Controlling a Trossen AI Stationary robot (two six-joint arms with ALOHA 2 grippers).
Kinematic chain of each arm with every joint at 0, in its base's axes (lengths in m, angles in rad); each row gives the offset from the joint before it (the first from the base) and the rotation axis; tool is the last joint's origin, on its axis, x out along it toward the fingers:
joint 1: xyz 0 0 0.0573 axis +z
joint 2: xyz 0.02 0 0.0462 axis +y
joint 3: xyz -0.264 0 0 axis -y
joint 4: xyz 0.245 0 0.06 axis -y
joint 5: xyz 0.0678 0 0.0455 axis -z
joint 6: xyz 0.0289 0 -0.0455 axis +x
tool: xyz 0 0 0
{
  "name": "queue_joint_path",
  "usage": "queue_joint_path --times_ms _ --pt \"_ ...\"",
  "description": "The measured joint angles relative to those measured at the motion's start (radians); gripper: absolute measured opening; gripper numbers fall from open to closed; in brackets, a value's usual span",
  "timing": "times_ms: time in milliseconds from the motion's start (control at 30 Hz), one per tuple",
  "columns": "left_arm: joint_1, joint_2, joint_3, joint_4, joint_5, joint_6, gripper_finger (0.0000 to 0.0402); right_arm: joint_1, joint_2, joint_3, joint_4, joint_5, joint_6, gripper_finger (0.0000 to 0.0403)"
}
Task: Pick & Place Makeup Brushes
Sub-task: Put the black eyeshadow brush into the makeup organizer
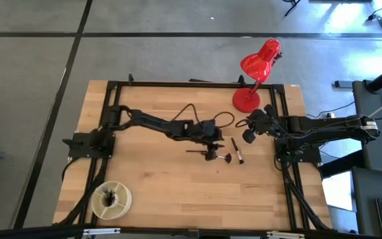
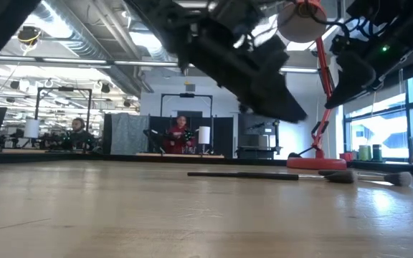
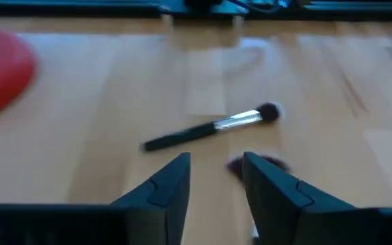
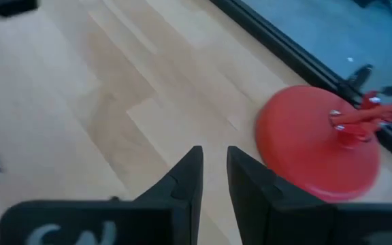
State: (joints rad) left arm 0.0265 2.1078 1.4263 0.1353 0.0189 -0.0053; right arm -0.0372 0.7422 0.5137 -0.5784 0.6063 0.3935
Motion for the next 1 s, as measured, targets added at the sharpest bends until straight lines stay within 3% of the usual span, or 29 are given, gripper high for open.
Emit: queue_joint_path --times_ms 167,300,500,733,867,1000 --pt "-0.017 0.092 0.092 -0.063 0.004 0.036 0.0149 0.0 0.0 0.0 -0.045 0.029 0.031 0.0069" --pt "-0.028 0.125 0.133 -0.214 -0.002 0.038 0.0155 0.0 0.0 0.0 -0.05 0.029 0.043 0.0069" --pt "-0.033 0.124 0.135 -0.402 -0.133 0.009 0.0147 0.0 0.0 0.0 -0.048 0.029 0.046 0.0069" --pt "-0.032 0.121 0.137 -0.433 -0.086 0.0 0.0136 0.0 0.0 0.0 -0.048 0.03 0.045 0.0069" --pt "-0.026 0.12 0.138 -0.451 -0.088 -0.008 0.0118 0.0 0.0 0.0 -0.048 0.03 0.044 0.0069" --pt "-0.009 0.12 0.138 -0.464 -0.085 -0.063 0.0075 0.0 0.0 0.0 -0.048 0.029 0.044 0.0069"
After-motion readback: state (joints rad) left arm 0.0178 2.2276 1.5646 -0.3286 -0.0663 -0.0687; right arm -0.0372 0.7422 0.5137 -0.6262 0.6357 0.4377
